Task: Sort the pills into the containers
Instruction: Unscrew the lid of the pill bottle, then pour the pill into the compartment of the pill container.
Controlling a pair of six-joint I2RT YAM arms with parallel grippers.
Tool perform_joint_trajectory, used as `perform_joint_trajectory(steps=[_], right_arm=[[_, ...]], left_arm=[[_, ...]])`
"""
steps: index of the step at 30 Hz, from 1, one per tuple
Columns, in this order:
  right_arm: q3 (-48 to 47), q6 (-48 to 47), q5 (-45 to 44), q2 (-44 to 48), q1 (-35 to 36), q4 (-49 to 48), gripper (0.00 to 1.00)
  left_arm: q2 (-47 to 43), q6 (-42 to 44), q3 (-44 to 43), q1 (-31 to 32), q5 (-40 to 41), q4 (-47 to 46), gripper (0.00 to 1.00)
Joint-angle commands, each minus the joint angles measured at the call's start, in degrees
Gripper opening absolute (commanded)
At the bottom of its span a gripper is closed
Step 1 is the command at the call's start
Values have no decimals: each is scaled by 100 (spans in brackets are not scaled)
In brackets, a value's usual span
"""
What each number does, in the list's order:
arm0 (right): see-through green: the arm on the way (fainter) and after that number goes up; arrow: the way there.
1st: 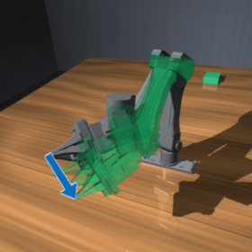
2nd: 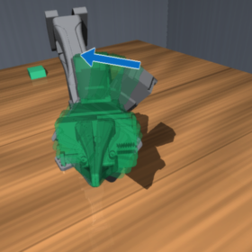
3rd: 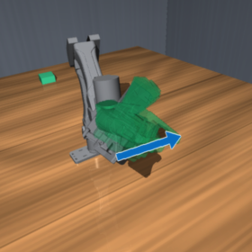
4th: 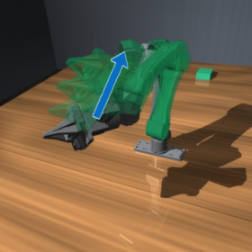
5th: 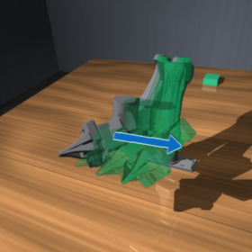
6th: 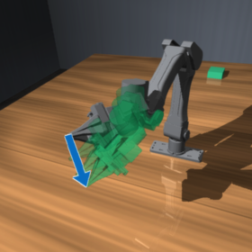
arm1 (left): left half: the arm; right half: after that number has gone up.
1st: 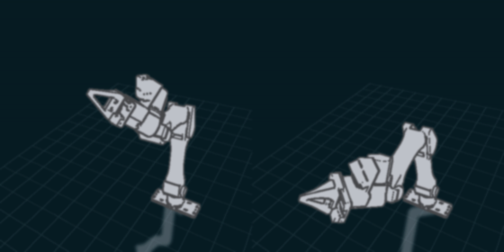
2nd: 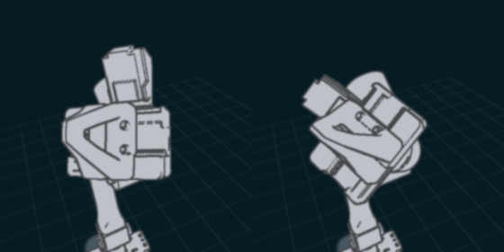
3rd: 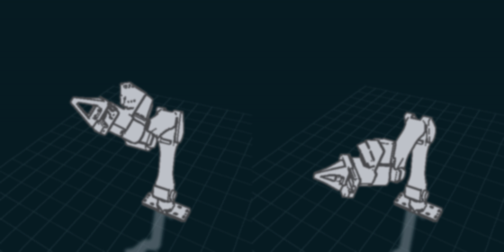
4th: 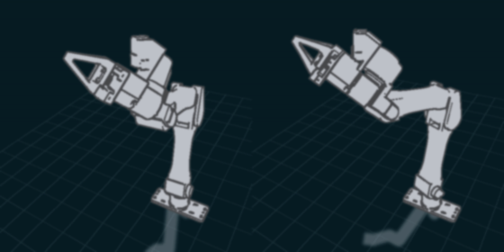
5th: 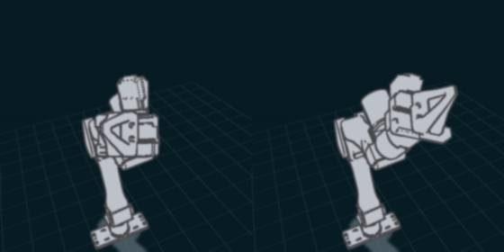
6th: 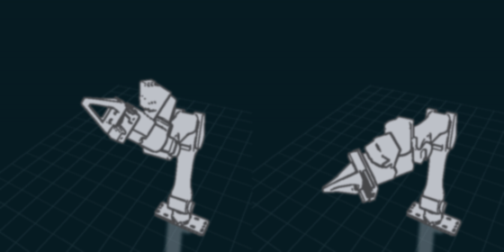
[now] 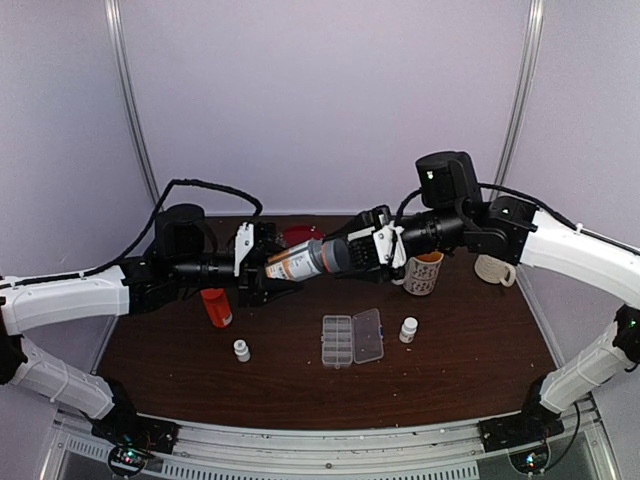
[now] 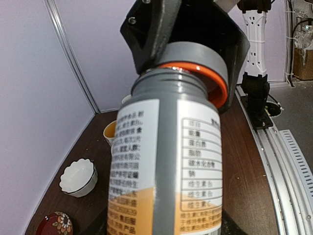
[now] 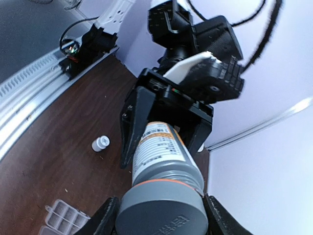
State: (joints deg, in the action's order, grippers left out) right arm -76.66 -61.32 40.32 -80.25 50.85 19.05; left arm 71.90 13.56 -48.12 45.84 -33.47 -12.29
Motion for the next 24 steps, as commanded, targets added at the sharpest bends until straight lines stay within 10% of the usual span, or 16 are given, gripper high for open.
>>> perform_joint_trajectory(steps=[1,11,16,24], right_arm=[[172,-2570,-8,192,4,251,0],[1649,82,540,1183,-386,-1978,0],[2965,3179,-87,1788,-453,-3954,0],[3183,5970,-1954,1825,-453,-4046,0]], left_arm=[[21,-133,-6,-41,-19,-218,0],[171,-172,84,-43,201,-262,0],[554,-295,65,-41,593,-35,0],[1132,-589,322,-6,1157,-493,0]])
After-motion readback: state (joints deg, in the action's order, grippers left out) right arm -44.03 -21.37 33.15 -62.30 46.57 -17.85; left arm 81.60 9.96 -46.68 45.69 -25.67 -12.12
